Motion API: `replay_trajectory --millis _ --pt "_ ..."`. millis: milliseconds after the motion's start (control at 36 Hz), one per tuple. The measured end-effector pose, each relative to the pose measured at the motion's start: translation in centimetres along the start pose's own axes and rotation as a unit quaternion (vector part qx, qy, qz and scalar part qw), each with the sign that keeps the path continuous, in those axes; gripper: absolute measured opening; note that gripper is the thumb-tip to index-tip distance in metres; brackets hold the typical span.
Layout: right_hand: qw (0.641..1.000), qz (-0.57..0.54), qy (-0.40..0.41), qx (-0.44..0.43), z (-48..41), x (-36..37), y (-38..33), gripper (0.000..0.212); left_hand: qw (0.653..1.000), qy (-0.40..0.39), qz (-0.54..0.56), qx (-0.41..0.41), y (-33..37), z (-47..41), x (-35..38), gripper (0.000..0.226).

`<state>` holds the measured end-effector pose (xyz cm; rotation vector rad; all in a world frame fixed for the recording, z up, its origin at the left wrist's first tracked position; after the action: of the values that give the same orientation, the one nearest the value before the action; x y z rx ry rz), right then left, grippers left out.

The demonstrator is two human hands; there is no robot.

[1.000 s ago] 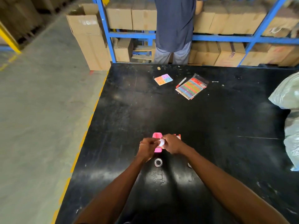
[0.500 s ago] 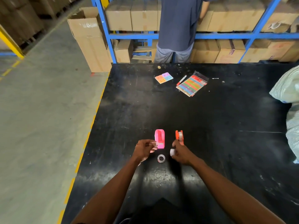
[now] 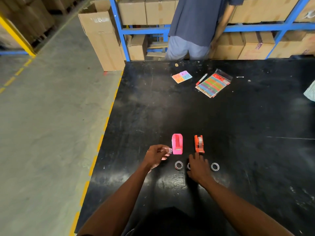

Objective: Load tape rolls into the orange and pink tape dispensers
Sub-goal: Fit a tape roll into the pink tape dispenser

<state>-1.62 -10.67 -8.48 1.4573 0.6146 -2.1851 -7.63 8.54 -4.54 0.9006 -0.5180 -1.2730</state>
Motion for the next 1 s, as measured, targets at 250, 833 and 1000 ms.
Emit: replay_trajectory --millis 250,833,1000 --pt "0.991 0.044 -0.021 -0.121 -1.1 0.2 -5.1 0.047 1.0 0.004 0.004 -0.016 -0.7 0.0 -0.6 0.018" --pt "0.855 -0.503 0.034 -0.122 -1.1 -7.3 -2.0 0.034 0.999 -0.034 0.031 -0.008 0.7 0.7 2.0 0.021" --pt "0.857 -0.495 0.031 -0.143 -0.4 -7.7 -2.1 0.033 0.999 -0.04 -0.007 0.001 1.2 0.9 2.2 0.019"
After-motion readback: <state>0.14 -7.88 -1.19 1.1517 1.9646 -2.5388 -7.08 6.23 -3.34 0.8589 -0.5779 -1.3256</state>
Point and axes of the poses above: each hand's wrist, its own z-axis away from the middle knuckle, its own x-axis out of the palm, y = z × x, the point moved 8 cm from there along -z, towards the middle knuckle, and after that the axes turned 8 degrees about -x, right-handed, at the moved point
